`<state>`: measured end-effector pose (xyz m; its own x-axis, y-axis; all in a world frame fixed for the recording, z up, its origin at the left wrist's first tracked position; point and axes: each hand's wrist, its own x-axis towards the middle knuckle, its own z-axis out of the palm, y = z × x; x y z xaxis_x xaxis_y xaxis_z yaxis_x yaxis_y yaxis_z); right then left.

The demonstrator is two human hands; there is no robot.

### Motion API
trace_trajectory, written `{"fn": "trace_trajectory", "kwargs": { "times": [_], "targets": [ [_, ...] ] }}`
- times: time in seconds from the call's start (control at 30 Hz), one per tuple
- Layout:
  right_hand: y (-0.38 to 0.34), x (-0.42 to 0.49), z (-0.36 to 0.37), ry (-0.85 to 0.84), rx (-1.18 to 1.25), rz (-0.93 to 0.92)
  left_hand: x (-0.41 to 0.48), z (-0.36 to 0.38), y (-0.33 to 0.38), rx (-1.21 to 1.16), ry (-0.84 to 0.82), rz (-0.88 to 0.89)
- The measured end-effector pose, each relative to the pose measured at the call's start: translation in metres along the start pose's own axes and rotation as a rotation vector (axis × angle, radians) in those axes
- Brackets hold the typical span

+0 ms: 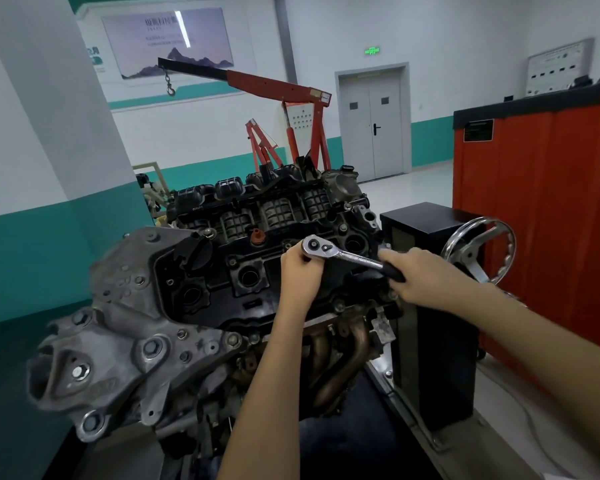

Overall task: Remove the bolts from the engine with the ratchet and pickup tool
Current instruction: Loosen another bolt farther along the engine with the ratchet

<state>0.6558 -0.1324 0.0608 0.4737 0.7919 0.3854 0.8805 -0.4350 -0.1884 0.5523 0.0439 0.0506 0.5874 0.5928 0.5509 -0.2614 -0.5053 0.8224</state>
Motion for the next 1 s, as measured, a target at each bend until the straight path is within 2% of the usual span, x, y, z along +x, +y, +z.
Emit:
{"fn": "trace_trajectory", "kwargs": {
  "times": [0.07,0.2,0.27,0.33,0.4,0.5,0.6,0.67,0.73,0.8,0.93,1.0],
  "targets": [
    [-0.011,-0.013,0.021,0.047,0.143,0.085,-0.002,0.002,-0.002,-0.021,0.031,0.003],
    [-0.088,-0.049,0.089,0.184,0.715,0.287,-0.003,0.006,0.001,-0.058,0.024,-0.004],
    [-0.126,-0.043,0.104,0.234,0.881,0.334,0.0,0.005,0.001,-0.125,0.048,-0.056],
    [-0.138,-0.039,0.109,0.191,0.97,0.329,0.001,0.004,0.0,-0.165,0.061,-0.075],
    [-0.121,-0.041,0.099,0.116,0.88,0.312,-0.001,0.001,-0.001,-0.127,0.038,-0.055],
    [-0.061,-0.042,0.058,0.017,0.642,0.149,-0.003,0.0,-0.001,-0.04,-0.007,-0.028],
    [-0.011,-0.016,0.004,-0.065,0.205,0.001,0.001,0.0,-0.001,0.009,-0.014,-0.008],
    [-0.005,0.002,-0.018,-0.031,-0.078,-0.082,0.003,-0.003,-0.002,0.001,-0.01,-0.018],
    [-0.01,0.005,-0.016,0.037,-0.153,-0.082,0.002,-0.005,-0.004,-0.057,0.029,-0.037],
    [-0.021,-0.011,0.006,0.073,0.011,0.016,-0.001,-0.004,-0.006,-0.086,0.045,-0.016],
    [-0.086,-0.049,0.07,0.117,0.712,0.252,-0.005,0.009,-0.001,-0.105,0.09,0.002],
    [-0.124,-0.047,0.091,0.149,0.873,0.311,-0.004,0.01,-0.001,-0.104,0.129,0.008]
  ]
}}
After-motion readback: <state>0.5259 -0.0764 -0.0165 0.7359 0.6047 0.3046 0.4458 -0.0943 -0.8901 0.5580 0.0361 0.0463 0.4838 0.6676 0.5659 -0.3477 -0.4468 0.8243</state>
